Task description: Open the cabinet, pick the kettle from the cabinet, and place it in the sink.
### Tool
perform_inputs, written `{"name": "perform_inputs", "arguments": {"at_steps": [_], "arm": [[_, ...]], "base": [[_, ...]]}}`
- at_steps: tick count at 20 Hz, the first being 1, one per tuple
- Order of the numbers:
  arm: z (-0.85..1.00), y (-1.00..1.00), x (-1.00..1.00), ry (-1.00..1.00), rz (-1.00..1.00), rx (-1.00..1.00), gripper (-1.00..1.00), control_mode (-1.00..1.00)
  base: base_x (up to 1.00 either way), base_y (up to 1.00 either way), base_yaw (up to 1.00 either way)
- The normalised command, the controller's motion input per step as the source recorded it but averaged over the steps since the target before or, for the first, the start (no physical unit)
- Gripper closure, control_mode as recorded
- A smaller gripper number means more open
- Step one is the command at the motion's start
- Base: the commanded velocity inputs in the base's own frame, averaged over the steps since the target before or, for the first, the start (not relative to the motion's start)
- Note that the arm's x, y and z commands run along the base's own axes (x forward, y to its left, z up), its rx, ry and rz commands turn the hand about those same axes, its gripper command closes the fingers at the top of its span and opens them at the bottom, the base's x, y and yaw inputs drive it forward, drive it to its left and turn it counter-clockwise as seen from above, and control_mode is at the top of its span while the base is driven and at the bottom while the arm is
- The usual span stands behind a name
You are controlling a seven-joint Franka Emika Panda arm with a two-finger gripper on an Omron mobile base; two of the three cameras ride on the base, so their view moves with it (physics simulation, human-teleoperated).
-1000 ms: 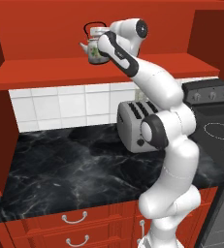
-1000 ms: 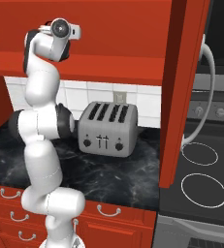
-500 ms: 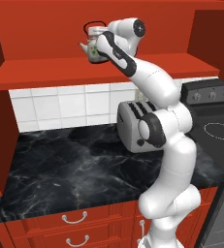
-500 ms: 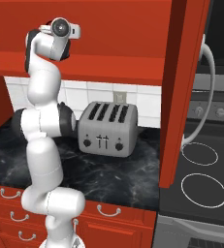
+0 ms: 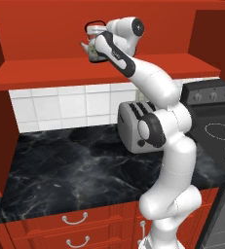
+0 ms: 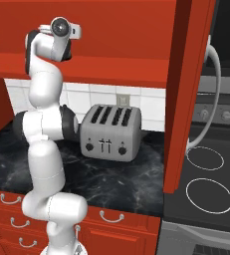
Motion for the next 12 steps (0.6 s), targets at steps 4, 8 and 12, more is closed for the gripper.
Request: {"name": "perform_inputs", "arguments": {"at_steps": [4, 8, 12], "arm": [[0.00, 0.00, 0.00, 0.00, 0.00, 0.00, 1.00, -1.00], [-0.01, 0.00, -0.12, 0.00, 0.00, 0.00, 1.00, -1.00], [-0.03, -0.02, -0.28, 0.00, 0.00, 0.01, 1.00, -1.00]], "base": [[0.00, 0.00, 0.00], [0.00, 0.00, 0.00], [0.00, 0.00, 0.00]]}}
